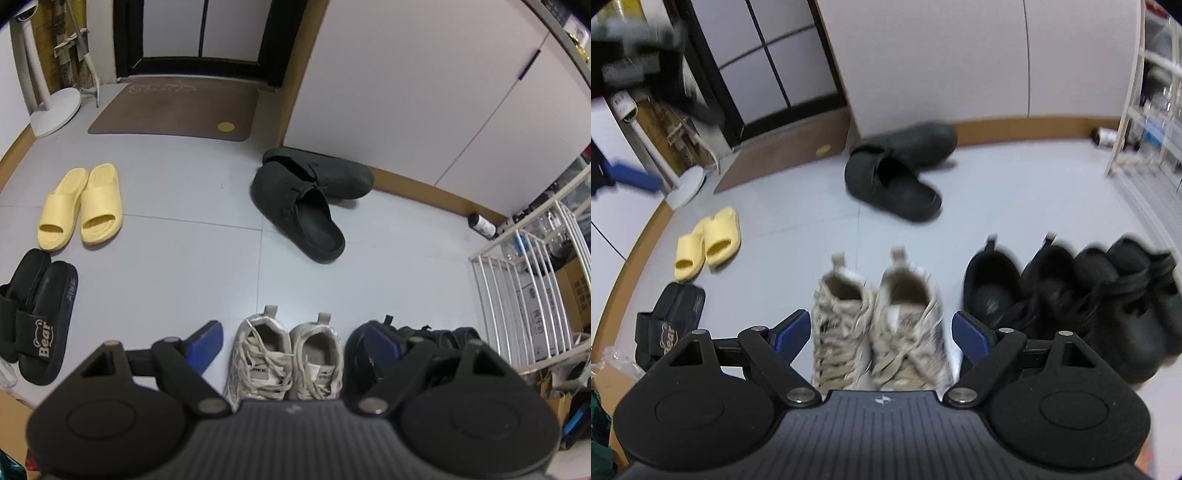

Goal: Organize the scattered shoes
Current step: 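Open the right tool and raise both tools away from the shoe row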

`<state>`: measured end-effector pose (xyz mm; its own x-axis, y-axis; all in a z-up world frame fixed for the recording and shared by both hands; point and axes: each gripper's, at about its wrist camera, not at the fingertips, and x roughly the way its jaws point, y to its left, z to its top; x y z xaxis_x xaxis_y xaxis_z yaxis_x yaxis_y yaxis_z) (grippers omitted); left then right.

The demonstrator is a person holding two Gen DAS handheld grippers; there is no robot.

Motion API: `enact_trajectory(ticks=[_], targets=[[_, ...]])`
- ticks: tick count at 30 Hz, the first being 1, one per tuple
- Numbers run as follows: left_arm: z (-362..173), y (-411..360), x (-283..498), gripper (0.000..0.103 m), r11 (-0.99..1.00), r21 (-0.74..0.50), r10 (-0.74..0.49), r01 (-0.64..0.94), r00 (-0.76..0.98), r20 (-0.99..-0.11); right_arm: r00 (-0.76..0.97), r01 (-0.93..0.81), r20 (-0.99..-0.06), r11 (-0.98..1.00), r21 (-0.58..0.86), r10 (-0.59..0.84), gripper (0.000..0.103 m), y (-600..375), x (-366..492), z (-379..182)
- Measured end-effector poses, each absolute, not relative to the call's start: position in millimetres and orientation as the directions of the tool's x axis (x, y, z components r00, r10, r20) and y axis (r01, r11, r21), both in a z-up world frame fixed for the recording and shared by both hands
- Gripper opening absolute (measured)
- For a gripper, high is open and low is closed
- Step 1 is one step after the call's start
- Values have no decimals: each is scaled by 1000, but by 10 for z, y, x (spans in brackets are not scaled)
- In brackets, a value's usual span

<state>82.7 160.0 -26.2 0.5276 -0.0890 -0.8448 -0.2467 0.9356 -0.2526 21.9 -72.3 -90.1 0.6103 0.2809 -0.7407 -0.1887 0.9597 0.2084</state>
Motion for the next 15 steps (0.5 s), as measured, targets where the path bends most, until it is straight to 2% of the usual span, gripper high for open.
enact_trajectory(ticks=[6, 12, 15], targets=[[-223, 1550, 797, 86, 918, -320, -149, -236, 542, -827, 606, -300, -753, 950, 83, 256, 88, -787, 266, -232], [-141, 1410, 754, 86, 925, -321, -157, -205, 562, -812, 608, -356, -752, 934, 29, 255, 89, -970, 282, 147], [-63, 1332, 735, 86, 932, -315, -160, -181, 571, -805, 606, -385, -766, 922, -46, 215, 89, -1089, 343, 246]])
